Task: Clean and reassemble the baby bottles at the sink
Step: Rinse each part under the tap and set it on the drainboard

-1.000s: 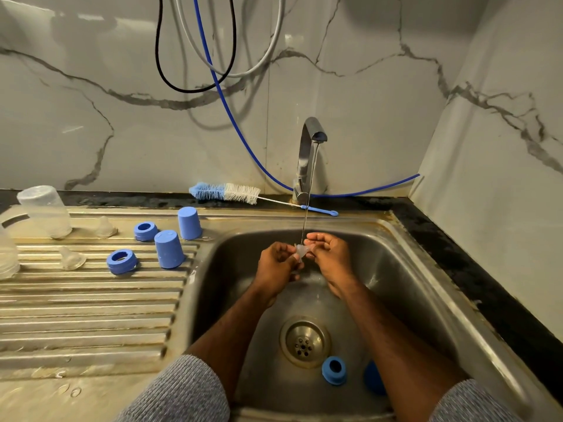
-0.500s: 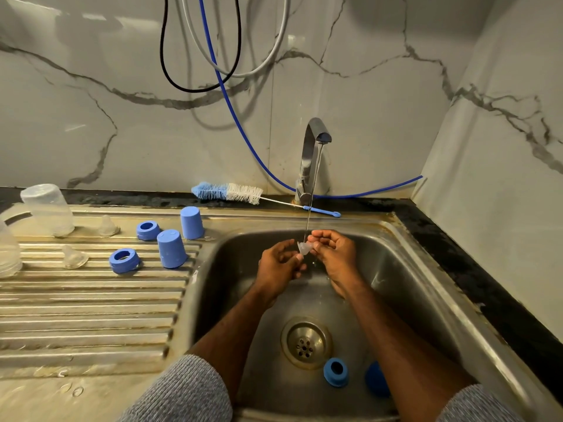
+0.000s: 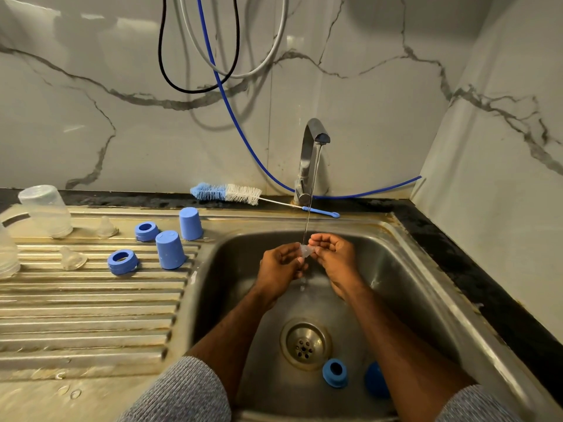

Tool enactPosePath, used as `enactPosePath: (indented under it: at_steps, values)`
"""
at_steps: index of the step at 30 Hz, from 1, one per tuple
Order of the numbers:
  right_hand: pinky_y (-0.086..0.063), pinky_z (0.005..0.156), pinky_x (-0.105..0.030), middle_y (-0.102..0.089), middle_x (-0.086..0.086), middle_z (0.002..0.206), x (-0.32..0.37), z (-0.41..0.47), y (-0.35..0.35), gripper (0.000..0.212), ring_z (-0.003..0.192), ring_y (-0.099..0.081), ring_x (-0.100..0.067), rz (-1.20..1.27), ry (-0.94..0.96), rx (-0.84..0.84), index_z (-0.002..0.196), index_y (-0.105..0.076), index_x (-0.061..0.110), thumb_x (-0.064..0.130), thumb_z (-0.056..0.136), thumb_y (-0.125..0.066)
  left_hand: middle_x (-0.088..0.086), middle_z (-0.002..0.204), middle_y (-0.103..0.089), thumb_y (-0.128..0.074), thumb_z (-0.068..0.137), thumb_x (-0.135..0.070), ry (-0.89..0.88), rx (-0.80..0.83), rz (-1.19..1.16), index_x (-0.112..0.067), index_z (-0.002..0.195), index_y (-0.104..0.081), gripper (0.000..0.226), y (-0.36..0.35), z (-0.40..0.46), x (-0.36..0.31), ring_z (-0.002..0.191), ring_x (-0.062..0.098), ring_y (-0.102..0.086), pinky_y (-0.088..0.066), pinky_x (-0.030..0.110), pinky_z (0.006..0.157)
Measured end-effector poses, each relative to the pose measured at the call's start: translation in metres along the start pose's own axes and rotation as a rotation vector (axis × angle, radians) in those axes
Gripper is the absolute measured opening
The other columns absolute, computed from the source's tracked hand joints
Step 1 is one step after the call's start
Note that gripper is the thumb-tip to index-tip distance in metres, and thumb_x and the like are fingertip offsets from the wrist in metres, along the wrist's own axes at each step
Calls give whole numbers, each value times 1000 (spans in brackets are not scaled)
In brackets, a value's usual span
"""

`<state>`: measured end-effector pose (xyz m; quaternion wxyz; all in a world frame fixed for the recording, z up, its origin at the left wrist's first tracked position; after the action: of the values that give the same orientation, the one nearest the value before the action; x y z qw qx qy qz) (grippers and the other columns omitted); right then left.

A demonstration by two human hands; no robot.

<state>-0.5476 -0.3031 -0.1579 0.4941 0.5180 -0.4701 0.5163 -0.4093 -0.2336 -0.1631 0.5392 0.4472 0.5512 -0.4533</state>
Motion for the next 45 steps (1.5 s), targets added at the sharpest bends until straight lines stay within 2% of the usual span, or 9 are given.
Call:
enactPosePath:
  at_steps: [6, 14, 20, 26, 28, 34, 37, 41, 45]
  values:
    - [-58, 90, -34, -74, -1, 104, -5, -6, -13, 30, 100, -69, -16, -211, -27, 126, 109, -70, 22, -2, 92, -64, -16, 96, -75, -67, 92, -1, -136, -42, 124, -30, 113, -70, 36, 4, -1, -9, 96, 0, -71, -57, 18, 83]
    - [-45, 69, -8, -70, 7, 92, 3, -12, -15, 23, 80, -61, 0, -582, 127, 112, 106, -73, 18, 18, 85, -79, 2, 113, -73, -63, 91, 7, -115, -154, 269, -10, 126, -67, 40, 14, 6, -3, 104, 9, -69, -56, 33, 98]
    - [-54, 81, -25, -72, 1, 96, 8, -13, -11, 29, 90, -66, -13, -537, 129, 47, 103, -72, 12, 15, 78, -86, 0, 109, -72, -65, 91, 5, -89, -165, 257, -11, 129, -65, 41, 16, 8, -2, 102, 11, -69, -57, 35, 96]
    - [-52, 69, -20, -74, -1, 89, -9, -16, -15, 16, 87, -67, -15, -626, 11, 161, 94, -76, 14, 13, 79, -83, -2, 102, -71, -60, 93, 5, -81, -232, 306, -11, 119, -69, 32, 22, 8, 1, 96, 6, -66, -53, 16, 82]
    - [-56, 76, -28, -74, -2, 87, -10, -15, -13, 10, 87, -69, -18, -648, 10, 155, 90, -77, 14, 13, 81, -80, -2, 101, -71, -61, 93, 4, -72, -246, 315, -12, 115, -71, 29, 25, 8, 2, 94, 6, -66, -50, 12, 77]
    - [-55, 73, -35, -73, -8, 90, -14, -17, -25, 6, 85, -68, -24, -630, -55, 263, 93, -72, 16, 21, 91, -70, 4, 107, -71, -59, 94, 5, -40, -153, 360, -9, 116, -71, 29, 18, 7, 5, 101, 15, -67, -56, 31, 93]
    - [-50, 61, -31, -73, -9, 91, -16, -16, -23, 4, 77, -66, -21, -574, -98, 251, 96, -69, 20, 21, 92, -67, 3, 102, -73, -59, 96, 1, -31, -48, 381, -12, 114, -73, 27, 13, 5, 8, 93, 16, -68, -56, 30, 82]
    - [-50, 55, -22, -72, -7, 95, -18, -12, -18, 27, 80, -71, -17, -447, -132, 158, 111, -55, 21, 15, 91, -72, 8, 88, -70, -56, 95, -3, 2, 30, 440, -12, 107, -74, 23, 8, 2, 11, 80, 14, -61, -49, 29, 69]
    - [-61, 70, -34, -72, -5, 90, -11, -6, -13, 8, 78, -70, -15, -480, -16, 37, 94, -65, 21, 13, 94, -65, 16, 94, -70, -60, 96, -9, 50, 37, 488, -5, 101, -72, 14, 8, 3, 15, 79, 18, -60, -49, 30, 64]
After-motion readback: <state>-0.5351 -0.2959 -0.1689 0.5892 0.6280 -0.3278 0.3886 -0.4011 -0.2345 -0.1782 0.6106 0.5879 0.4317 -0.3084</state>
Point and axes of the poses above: each hand's wrist, its own z-axis towards the middle knuckle, its own y-axis out of the back of the hand, x = y × z, the point moved 6 cm from there along z, towards the middle knuckle
